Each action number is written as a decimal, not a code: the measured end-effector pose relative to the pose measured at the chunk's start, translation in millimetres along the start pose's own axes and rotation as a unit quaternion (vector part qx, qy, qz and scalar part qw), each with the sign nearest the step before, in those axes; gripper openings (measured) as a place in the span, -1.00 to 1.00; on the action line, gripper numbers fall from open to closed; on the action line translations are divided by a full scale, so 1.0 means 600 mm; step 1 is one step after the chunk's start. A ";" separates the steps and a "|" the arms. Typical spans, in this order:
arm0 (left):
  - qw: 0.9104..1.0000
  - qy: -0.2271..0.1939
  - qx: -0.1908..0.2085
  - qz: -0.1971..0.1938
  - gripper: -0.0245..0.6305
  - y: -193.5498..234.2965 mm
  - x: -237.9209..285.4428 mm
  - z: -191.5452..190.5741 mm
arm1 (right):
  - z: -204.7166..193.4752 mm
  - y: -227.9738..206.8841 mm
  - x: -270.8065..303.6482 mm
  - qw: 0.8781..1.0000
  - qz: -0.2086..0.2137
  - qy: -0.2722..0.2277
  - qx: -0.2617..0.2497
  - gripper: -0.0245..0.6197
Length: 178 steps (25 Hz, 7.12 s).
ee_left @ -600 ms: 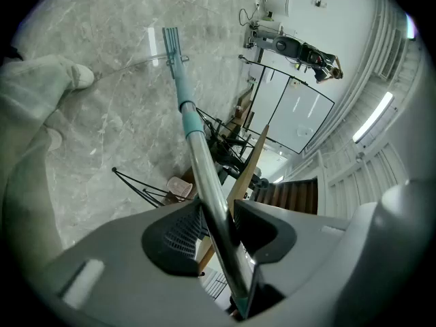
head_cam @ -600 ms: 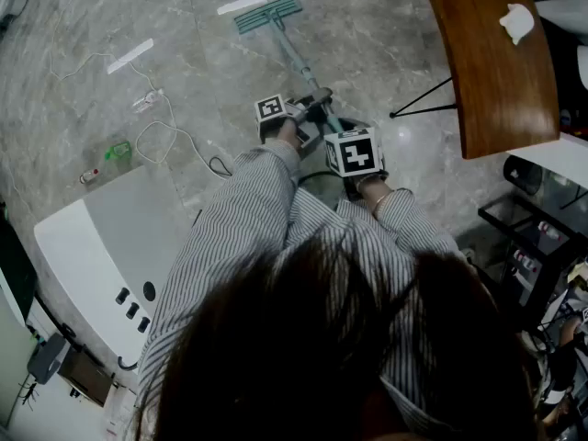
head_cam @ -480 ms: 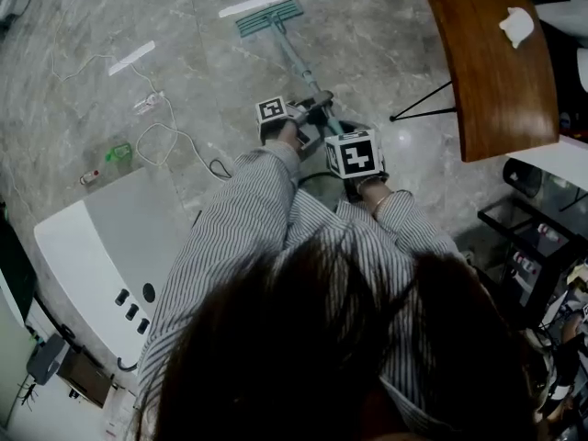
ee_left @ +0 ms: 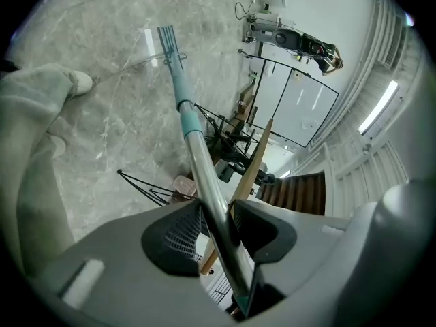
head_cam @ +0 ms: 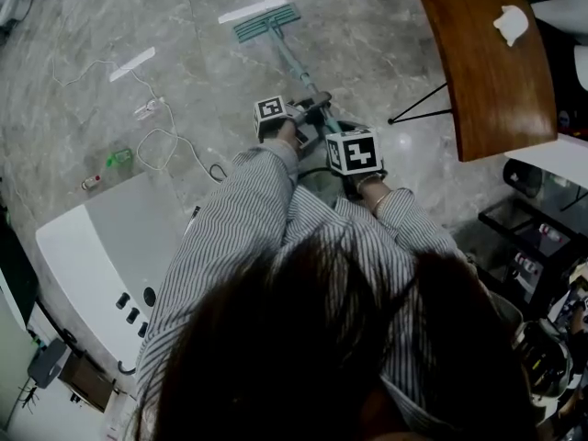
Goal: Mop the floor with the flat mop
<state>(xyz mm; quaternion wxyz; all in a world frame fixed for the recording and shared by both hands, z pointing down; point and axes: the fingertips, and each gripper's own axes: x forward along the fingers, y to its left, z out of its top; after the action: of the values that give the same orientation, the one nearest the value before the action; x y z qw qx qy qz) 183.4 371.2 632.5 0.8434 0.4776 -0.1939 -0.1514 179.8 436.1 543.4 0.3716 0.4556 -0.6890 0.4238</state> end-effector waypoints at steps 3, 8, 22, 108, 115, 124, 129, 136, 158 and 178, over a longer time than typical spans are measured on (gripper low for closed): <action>1.000 -0.002 0.011 0.014 -0.46 0.000 0.004 0.006 | 0.002 -0.003 0.006 1.000 0.007 0.003 0.006 -0.55; 0.999 0.006 0.026 0.025 -0.44 -0.027 0.021 0.060 | 0.059 -0.004 0.033 1.000 0.007 0.016 -0.018 -0.53; 0.992 0.092 0.053 0.067 -0.42 -0.260 0.097 0.427 | 0.481 0.023 0.200 0.999 0.000 0.014 0.031 -0.55; 0.999 -0.022 0.035 -0.018 -0.45 -0.256 0.101 0.408 | 0.460 0.003 0.179 0.995 0.039 -0.016 0.090 -0.56; 0.998 -0.048 0.024 -0.040 -0.45 -0.163 0.111 0.231 | 0.287 -0.057 0.087 0.996 0.046 -0.009 0.070 -0.56; 0.997 -0.055 0.005 -0.049 -0.45 -0.093 0.125 0.091 | 0.151 -0.105 0.028 0.997 0.048 -0.001 0.061 -0.56; 0.996 -0.068 0.018 -0.050 -0.45 -0.065 0.123 0.085 | 0.130 -0.110 0.022 0.997 0.049 0.002 0.060 -0.56; 0.997 -0.058 0.030 -0.043 -0.45 -0.083 0.127 0.079 | 0.138 -0.111 0.017 0.998 0.050 0.001 0.049 -0.56; 0.997 -0.025 0.017 -0.068 -0.42 -0.224 0.146 0.314 | 0.379 -0.065 0.143 0.999 0.039 -0.003 0.030 -0.57; 0.997 0.045 0.065 -0.020 -0.40 -0.541 0.099 0.943 | 0.995 0.146 0.440 0.997 0.024 -0.011 0.076 -0.57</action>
<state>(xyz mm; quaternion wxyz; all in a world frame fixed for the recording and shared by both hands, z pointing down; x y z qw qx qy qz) -54.1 -239.3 627.9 0.8150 0.5418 -0.1557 -0.1338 -59.7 -177.7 541.5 0.3178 0.4703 -0.6696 0.4790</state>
